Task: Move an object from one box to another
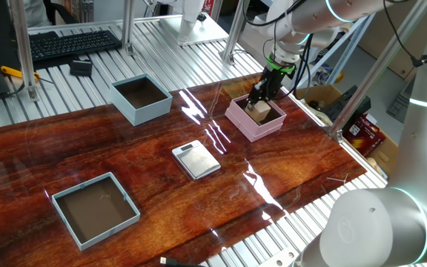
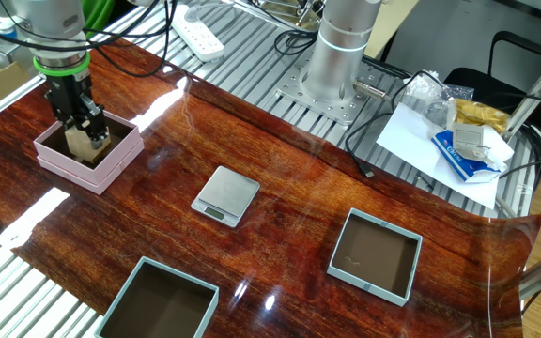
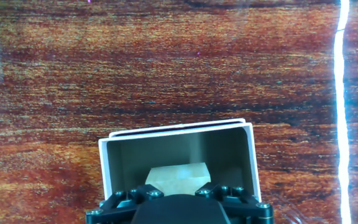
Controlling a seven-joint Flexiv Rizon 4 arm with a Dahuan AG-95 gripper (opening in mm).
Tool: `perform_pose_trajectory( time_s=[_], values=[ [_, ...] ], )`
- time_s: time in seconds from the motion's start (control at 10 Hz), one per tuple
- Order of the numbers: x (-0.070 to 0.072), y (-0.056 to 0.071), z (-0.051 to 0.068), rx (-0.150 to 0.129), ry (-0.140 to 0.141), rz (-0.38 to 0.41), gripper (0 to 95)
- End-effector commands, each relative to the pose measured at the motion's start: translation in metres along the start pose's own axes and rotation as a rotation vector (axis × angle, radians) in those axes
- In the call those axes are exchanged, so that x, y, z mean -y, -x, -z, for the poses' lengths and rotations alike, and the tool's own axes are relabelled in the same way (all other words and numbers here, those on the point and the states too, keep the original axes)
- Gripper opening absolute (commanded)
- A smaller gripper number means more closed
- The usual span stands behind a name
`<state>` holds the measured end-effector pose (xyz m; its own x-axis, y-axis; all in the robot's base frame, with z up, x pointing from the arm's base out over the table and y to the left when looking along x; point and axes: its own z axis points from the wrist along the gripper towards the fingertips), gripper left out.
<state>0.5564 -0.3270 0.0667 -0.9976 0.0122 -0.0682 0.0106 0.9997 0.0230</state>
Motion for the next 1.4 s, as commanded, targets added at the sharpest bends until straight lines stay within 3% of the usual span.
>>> perform_pose_trajectory(
  time_s=[0.1,0.2,0.4,0.5,1.1,1.4],
  values=[
    [-0.0001,-0.0003,0.0002,-0.002,0.002,-0.018,38.0],
    [-0.0001,-0.0003,0.0002,-0.004,0.004,-0.025,57.0],
    [-0.0003,-0.0004,0.0004,-0.007,0.016,-0.04,57.0],
    [-0.0005,-0.0003,0.0006,-0.009,0.023,-0.053,76.0],
    [-0.0005,-0.0002,0.0038,-0.052,0.022,-0.077,76.0],
    [-0.0005,-0.0003,0.0048,-0.091,0.021,-0.11,76.0]
  ],
)
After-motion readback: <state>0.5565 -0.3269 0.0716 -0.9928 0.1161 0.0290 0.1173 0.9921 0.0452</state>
